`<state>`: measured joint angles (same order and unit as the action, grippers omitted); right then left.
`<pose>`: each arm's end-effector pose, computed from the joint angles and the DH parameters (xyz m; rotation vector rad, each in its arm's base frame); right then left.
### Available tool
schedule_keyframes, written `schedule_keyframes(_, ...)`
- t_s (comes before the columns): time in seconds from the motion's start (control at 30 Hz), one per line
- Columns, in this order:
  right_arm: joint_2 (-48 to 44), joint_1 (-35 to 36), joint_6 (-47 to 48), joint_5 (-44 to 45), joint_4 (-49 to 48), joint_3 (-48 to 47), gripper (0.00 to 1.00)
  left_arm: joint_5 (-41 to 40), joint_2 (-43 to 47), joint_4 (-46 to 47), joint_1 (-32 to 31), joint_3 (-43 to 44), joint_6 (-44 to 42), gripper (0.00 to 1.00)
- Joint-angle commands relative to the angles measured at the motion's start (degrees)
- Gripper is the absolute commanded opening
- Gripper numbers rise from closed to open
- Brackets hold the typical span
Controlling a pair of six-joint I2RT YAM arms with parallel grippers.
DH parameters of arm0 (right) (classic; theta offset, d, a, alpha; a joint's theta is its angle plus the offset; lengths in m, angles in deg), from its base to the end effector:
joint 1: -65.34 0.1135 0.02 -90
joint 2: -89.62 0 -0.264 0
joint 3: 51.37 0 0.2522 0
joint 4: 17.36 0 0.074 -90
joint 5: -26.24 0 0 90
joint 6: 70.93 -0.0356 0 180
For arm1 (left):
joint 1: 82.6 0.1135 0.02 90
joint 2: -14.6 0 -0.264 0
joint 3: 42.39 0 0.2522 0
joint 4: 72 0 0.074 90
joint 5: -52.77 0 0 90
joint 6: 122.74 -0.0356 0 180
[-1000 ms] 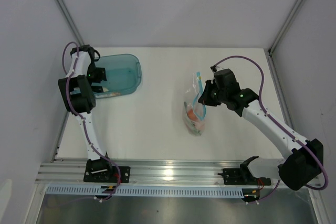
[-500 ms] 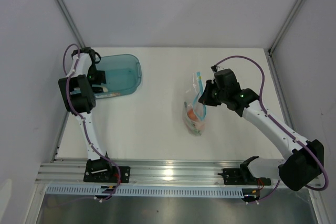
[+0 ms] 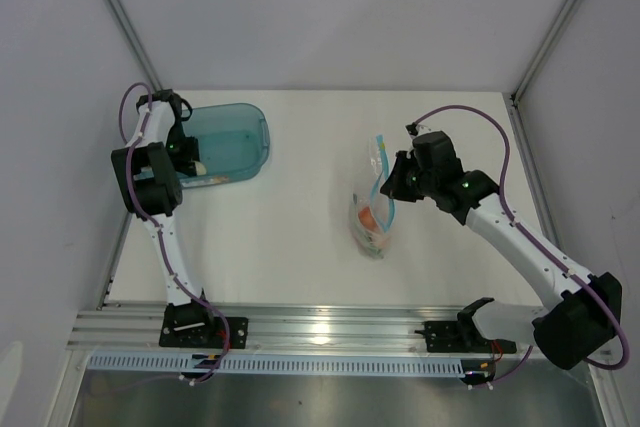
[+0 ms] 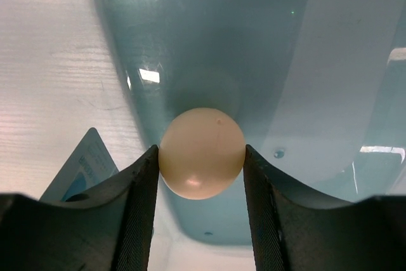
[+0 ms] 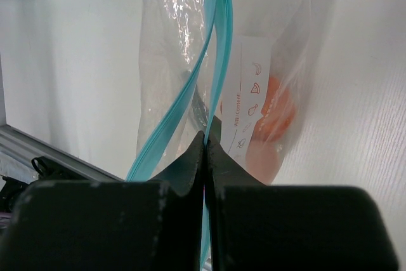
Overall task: Place the food in the zip-top bag and seal the zipper
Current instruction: Pick up the fake food from the bin, then place the fake food in the zipper food storage bag.
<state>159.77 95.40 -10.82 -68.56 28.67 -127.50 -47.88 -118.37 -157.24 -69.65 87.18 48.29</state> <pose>0.2279 0.1353 0.3176 -0.0494 2.3499 0.6322 0.4413 0.1082 0.1828 -2.2037 2.0511 0.2125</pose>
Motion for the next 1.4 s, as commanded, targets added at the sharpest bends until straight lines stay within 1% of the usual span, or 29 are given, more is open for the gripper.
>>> schedule_keyframes(0.0,-1.5,-0.4,0.9,0.9,-1.0,0.1,0.00,-1.1,3.1,0.6,0.2,-0.5,0.4,0.40)
schedule_keyframes(0.03,-1.4,-0.4,0.8,1.0,-1.1,0.1,0.00,-1.1,3.1,0.7,0.2,-0.5,0.3,0.37)
schedule_keyframes(0.07,-1.4,-0.4,0.9,1.1,-1.0,0.1,0.00,-0.9,3.1,0.8,0.2,-0.8,0.2,0.31)
schedule_keyframes(0.13,-1.3,-0.3,0.8,0.9,-1.2,0.1,0.00,-0.6,3.2,1.5,0.2,-1.1,-0.2,0.26)
schedule_keyframes(0.17,-1.2,-0.4,0.8,0.8,-1.2,0.1,0.00,-0.4,3.4,1.8,0.2,-1.1,-0.3,0.19)
schedule_keyframes(0.23,-1.1,-0.4,0.8,0.7,-1.3,0.1,0.00,0.5,3.6,2.8,0.3,-1.6,-0.9,0.12)
schedule_keyframes(0.27,-1.0,-0.3,0.7,0.8,-1.3,0.2,0.00,0.8,3.7,3.0,0.2,-1.8,-1.0,0.02)
schedule_keyframes(0.3,-0.9,-0.3,0.8,0.8,-1.4,0.3,0.00,1.4,3.9,3.5,0.2,-2.4,-1.1,0.01)
schedule_keyframes(0.43,-0.6,-0.4,0.8,0.6,-1.5,0.2,0.00,2.7,5.5,5.9,0.2,-4.7,-1.6,0.01)
schedule_keyframes(0.6,0.0,-0.3,0.8,0.2,-1.8,0.0,0.00,2.0,8.7,8.5,0.2,-5.9,-2.9,0.01)
schedule_keyframes(0.97,1.0,-0.4,0.5,-0.6,-2.6,-0.2,0.00,3.5,14.0,9.7,0.1,-7.8,-4.3,0.01)
schedule_keyframes(1.07,1.6,-0.2,0.6,-0.5,-2.8,-0.3,0.00,4.1,16.0,11.3,0.1,-9.7,-4.7,0.01)
schedule_keyframes(1.1,2.0,-0.2,0.5,-0.4,-2.9,-0.3,0.00,4.7,17.5,11.7,0.1,-12.0,-4.8,0.01)
schedule_keyframes(1.17,2.4,-0.2,0.8,-0.4,-3.0,-0.5,0.00,6.2,20.2,13.9,-0.2,-13.7,-5.1,0.01)
schedule_keyframes(1.2,2.7,-0.3,0.7,-0.4,-3.0,-0.6,0.00,6.7,21.2,14.8,-0.3,-16.7,-5.2,0.00)
schedule_keyframes(1.37,3.4,-0.3,1.0,0.1,-2.7,-1.4,0.00,9.6,27.5,19.1,-2.2,-22.9,-6.1,0.01)
